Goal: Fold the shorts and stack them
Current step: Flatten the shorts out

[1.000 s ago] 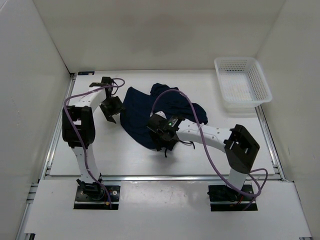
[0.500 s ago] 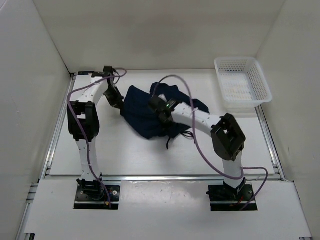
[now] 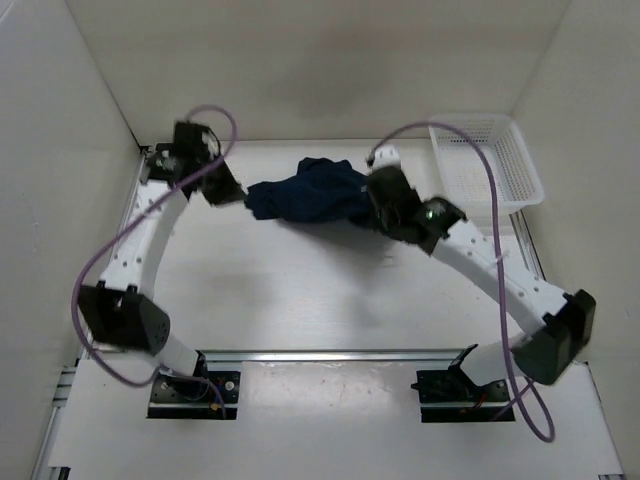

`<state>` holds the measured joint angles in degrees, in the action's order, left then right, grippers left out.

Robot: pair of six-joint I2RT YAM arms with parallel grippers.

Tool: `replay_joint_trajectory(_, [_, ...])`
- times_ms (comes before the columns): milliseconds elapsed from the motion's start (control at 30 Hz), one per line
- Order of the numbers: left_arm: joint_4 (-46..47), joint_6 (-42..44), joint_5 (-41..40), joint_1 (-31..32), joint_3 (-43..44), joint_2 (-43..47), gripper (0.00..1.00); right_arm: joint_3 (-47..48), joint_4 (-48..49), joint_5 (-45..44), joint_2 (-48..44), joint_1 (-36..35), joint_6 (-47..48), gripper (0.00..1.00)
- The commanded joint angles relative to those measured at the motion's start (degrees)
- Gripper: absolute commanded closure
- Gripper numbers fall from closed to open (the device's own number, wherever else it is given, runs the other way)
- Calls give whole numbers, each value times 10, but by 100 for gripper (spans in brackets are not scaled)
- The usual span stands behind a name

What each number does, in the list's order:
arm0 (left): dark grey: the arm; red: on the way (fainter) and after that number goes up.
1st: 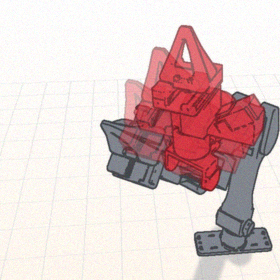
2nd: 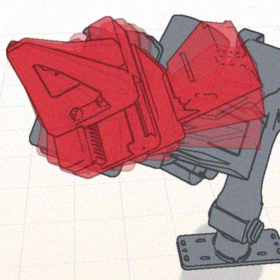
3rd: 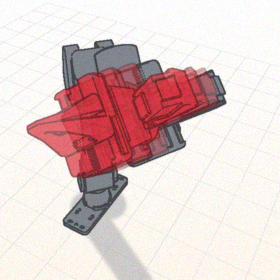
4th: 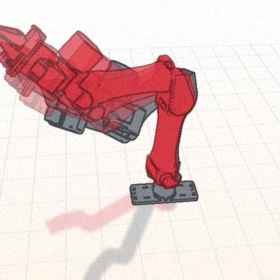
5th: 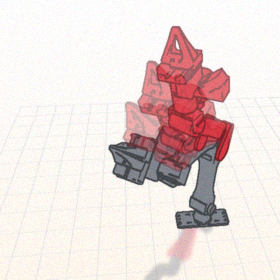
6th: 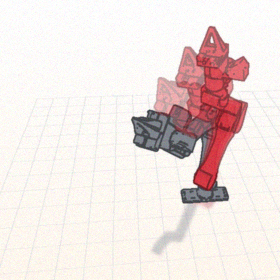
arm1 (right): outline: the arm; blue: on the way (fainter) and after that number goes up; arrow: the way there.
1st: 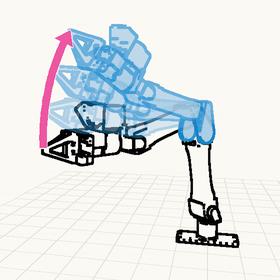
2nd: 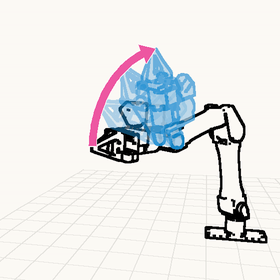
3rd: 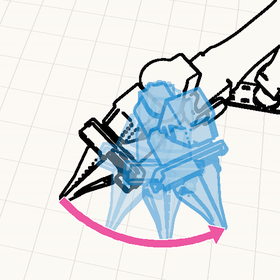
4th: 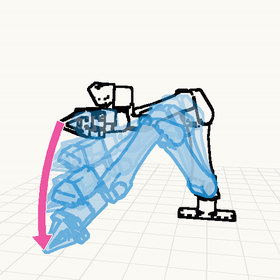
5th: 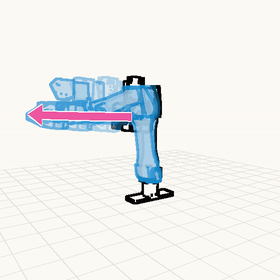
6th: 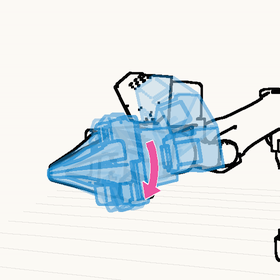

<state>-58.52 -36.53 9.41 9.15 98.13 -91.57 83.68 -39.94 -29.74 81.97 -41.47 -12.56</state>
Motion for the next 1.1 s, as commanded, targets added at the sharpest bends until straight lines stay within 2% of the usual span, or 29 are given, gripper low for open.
replay_joint_trajectory(0, [40, -29, 10, 43, -216, 85, 72, -174, -17, -58, -37, -56, -109, 93])
replay_joint_trajectory(33, [49, -29, 10, 48, -260, 85, 68, -206, -27, -58, -46, -62, -143, 75])
replay_joint_trajectory(67, [49, -29, 17, 48, -314, 85, 68, -256, -33, -46, -52, -62, -173, 53])
replay_joint_trajectory(100, [49, -29, 11, 48, -324, 85, 68, -274, -38, -36, -59, -62, -199, 24])
replay_joint_trajectory(133, [49, -21, 11, 43, -324, 69, 68, -286, -50, -31, -59, -62, -245, 14])
replay_joint_trajectory(200, [49, -21, -10, 43, -307, 61, 68, -287, -65, -30, -67, -62, -272, 6])
replay_joint_trajectory(300, [49, -21, -28, 43, -253, 32, 77, -260, -75, -39, -89, -42, -280, 8])
replay_joint_trajectory(333, [49, -21, -28, 43, -236, 2, 77, -253, -75, -34, -101, -36, -280, 20])
replay_joint_trajectory(367, [49, -15, -28, 43, -199, -18, 77, -253, -66, -16, -106, -14, -280, 25])
replay_joint_trajectory(400, [49, -10, -23, 43, -178, -38, 72, -246, -57, 16, -111, 1, -271, 29])
replay_joint_trajectory(433, [44, -10, -23, 43, -156, -60, 62, -251, -45, 54, -122, 17, -271, 35])
replay_joint_trajectory(467, [44, -10, -23, 38, -113, -102, 54, -260, -15, 152, -128, 54, -271, 35])
replay_joint_trajectory(500, [44, -10, -17, 38, -93, -121, 44, -291, 3, 201, -135, 72, -284, 36])
replay_joint_trajectory(533, [44, -10, -7, 38, -71, -162, 39, -308, 22, 248, -147, 88, -309, 36])
replay_joint_trajectory(567, [44, -10, -7, 38, -50, -183, 26, -328, 58, 285, -153, 110, -324, 36])
replay_joint_trajectory(600, [44, -10, -7, 38, -9, -204, 19, -347, 72, 316, -159, 118, -343, 34])
replay_joint_trajectory(667, [28, -10, -7, 38, 28, -265, 8, -399, 120, 386, -172, 138, -394, 27])
replay_joint_trajectory(700, [28, -10, -7, 38, 56, -285, 8, -415, 136, 404, -177, 144, -412, 25])
replay_joint_trajectory(833, [12, -10, -7, 38, 89, -352, 8, -486, 216, 487, -177, 190, -481, 17])
replay_joint_trajectory(933, [12, -15, -12, 38, 89, -360, 19, -509, 263, 524, -159, 204, -525, 14])
replay_joint_trajectory(967, [12, -15, -12, 38, 89, -360, 37, -525, 275, 524, -154, 204, -539, 12])
replay_joint_trajectory(1067, [12, -15, -18, 38, 102, -371, 68, -565, 332, 542, -120, 198, -598, 12])
